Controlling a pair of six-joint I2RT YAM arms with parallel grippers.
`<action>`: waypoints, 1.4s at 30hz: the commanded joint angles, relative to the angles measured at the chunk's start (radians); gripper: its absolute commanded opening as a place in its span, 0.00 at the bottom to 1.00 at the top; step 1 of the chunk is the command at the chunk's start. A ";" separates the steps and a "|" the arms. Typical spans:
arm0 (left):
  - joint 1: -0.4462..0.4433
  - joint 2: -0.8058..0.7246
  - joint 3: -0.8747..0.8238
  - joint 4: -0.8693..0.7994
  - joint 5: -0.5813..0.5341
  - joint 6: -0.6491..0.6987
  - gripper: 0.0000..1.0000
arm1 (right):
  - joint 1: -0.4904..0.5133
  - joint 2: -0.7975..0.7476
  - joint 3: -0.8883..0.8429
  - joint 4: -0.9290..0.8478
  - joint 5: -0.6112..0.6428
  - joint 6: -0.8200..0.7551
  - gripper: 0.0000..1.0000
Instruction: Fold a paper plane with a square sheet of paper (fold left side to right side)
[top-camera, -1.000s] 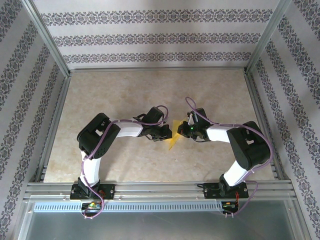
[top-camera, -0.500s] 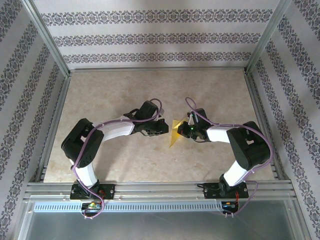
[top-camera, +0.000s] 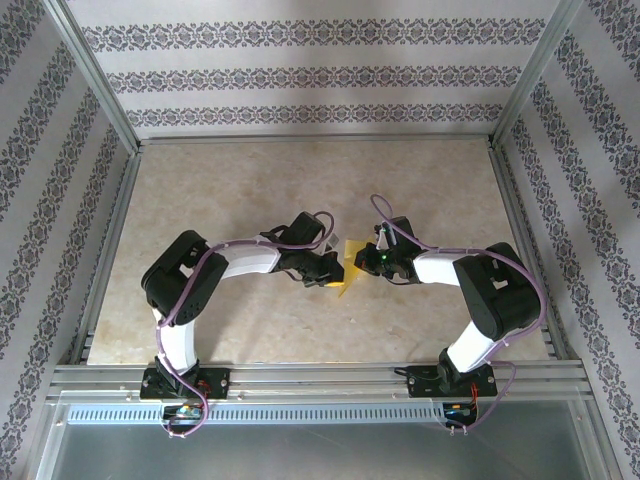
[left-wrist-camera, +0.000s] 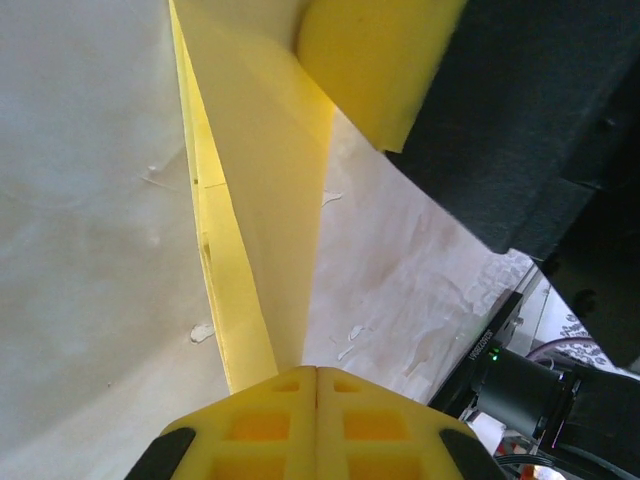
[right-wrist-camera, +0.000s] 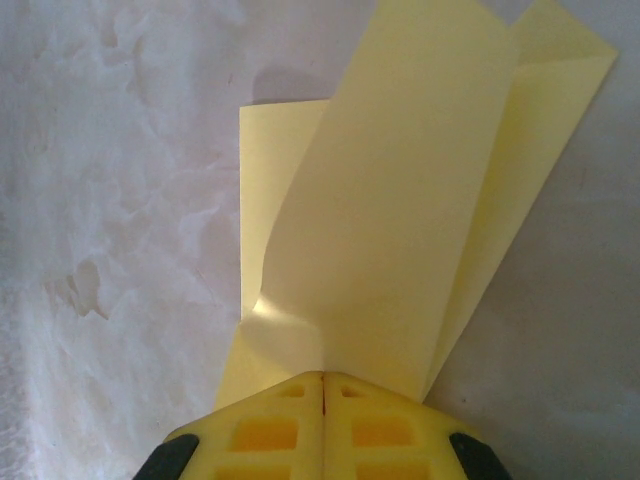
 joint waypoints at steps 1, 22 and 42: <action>-0.011 0.016 0.010 0.068 0.042 -0.035 0.05 | 0.015 0.050 -0.030 -0.121 0.066 -0.030 0.00; -0.022 0.084 -0.003 0.062 0.035 -0.024 0.05 | 0.015 0.050 -0.018 -0.145 0.072 -0.040 0.00; -0.070 0.116 0.027 -0.085 -0.083 0.045 0.04 | 0.015 0.006 0.006 -0.161 0.059 -0.043 0.00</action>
